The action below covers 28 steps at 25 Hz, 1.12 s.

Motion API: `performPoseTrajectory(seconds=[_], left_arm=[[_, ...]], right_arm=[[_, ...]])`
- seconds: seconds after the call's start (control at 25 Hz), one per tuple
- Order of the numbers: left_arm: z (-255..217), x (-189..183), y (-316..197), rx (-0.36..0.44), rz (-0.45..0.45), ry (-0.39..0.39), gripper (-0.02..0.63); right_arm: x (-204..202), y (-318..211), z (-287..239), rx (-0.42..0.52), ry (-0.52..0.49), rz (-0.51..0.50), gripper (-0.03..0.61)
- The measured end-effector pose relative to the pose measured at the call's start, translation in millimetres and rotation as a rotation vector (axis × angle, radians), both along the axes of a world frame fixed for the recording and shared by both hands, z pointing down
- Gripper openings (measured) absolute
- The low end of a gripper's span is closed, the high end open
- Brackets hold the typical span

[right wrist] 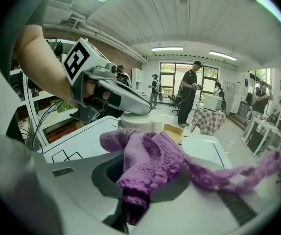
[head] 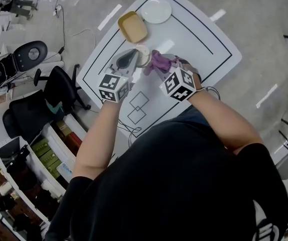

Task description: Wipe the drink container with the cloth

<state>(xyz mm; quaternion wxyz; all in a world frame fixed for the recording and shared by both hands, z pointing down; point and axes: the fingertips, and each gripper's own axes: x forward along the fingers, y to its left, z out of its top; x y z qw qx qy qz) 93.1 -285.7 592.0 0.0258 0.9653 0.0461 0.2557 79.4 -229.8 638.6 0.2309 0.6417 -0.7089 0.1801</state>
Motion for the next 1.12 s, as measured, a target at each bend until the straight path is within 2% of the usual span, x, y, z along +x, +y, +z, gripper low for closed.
performPoseTrajectory(seconds=[0.12, 0.52, 0.6, 0.88, 1.12], left_arm=[[1, 2, -1, -0.001, -0.013, 0.011, 0.034], [8, 9, -6, -0.001, -0.027, 0.031, 0.032], [8, 8, -7, 0.004, -0.029, 0.039, 0.032], [9, 8, -8, 0.01, -0.007, 0.059, 0.028], [5, 11, -11, 0.022, -0.016, 0.063, 0.028]], right_arm=[[6, -4, 17, -0.015, 0.002, -0.001, 0.08], [15, -14, 119, -0.194, -0.016, -0.054, 0.081], [15, -17, 129, -0.206, -0.024, -0.071, 0.081], [24, -1, 121, -0.227, -0.043, -0.173, 0.084], [63, 19, 100, -0.23, -0.019, -0.24, 0.084]])
